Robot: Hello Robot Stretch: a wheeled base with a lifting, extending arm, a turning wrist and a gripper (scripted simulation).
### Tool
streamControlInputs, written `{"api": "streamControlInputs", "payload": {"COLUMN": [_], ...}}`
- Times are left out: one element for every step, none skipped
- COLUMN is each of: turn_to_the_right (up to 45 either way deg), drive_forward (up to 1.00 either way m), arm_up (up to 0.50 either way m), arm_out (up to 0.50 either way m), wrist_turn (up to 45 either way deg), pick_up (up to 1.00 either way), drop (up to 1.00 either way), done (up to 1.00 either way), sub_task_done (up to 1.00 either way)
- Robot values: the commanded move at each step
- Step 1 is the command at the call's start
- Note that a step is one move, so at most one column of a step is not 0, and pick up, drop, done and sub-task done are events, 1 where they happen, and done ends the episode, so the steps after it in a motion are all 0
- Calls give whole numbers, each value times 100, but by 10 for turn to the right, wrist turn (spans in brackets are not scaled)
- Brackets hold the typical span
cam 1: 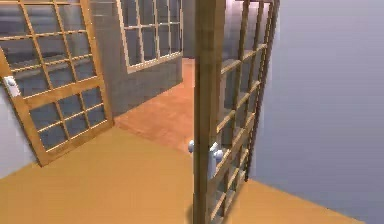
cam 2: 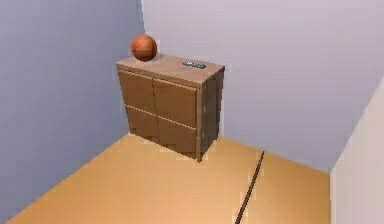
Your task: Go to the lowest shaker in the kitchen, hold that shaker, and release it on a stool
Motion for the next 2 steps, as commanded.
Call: {"api": "streamControlInputs", "payload": {"turn_to_the_right": [-330,0], "drive_forward": [0,65], "arm_up": [0,0], "arm_out": [0,0], "wrist_turn": [0,0], "pick_up": [0,0], "drop": [0,0], "done": [0,0], "sub_task_done": [0,0]}}
